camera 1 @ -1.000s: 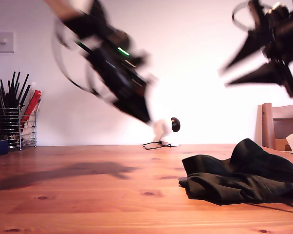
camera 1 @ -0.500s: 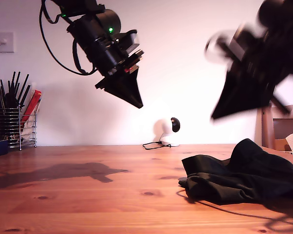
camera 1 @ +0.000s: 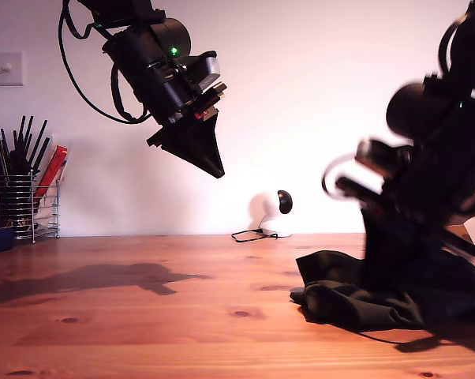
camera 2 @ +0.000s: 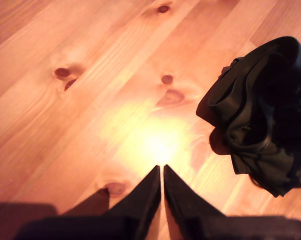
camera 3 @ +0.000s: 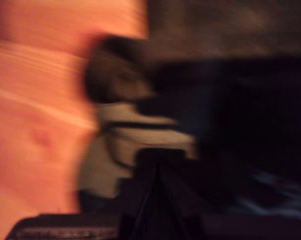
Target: Fold the underwear in front of you. After folding it, place it to the right side.
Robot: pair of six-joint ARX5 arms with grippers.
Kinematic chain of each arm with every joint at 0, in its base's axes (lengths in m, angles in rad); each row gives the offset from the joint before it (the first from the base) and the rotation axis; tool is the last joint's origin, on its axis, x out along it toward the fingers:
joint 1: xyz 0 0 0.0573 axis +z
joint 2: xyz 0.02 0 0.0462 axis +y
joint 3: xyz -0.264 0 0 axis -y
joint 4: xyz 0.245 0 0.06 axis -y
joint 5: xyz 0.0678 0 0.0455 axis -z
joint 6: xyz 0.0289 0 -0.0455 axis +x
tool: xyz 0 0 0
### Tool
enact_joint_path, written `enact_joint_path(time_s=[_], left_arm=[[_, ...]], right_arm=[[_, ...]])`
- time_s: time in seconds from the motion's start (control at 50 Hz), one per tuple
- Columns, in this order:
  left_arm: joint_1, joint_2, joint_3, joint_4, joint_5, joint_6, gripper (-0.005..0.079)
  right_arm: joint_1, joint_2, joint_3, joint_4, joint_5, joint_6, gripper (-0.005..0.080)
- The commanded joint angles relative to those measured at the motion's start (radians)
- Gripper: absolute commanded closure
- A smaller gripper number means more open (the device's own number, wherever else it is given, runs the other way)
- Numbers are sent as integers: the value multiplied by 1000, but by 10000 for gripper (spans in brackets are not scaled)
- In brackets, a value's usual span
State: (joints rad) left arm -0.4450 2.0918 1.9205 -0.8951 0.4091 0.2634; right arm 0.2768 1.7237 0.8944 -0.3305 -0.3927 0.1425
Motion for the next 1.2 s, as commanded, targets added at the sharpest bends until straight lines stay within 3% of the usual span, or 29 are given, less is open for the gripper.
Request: enact_joint_path(time_s=[0.0,0.48,0.74,0.88,1.06,1.18], left_arm=[[-2,23,-7,0,2,-2,762],[-2,23,-7,-26,2,3,762],[-2,23,-7,-28,2,6,762],[-2,21,-7,-26,2,6,762],[-2,2,-7,-12,0,26,762],[-2,-18,-7,11,-5,27,762]], right_arm=[[5,4,4,-14,39,-15,765],[3,4,4,-151,444,-74,765],[3,4,4,-203,562,-88,765],[3,4,13,-209,577,-87,765],[5,-5,103,-282,495,-77,765],[5,-31,165,-318,488,-76,765]])
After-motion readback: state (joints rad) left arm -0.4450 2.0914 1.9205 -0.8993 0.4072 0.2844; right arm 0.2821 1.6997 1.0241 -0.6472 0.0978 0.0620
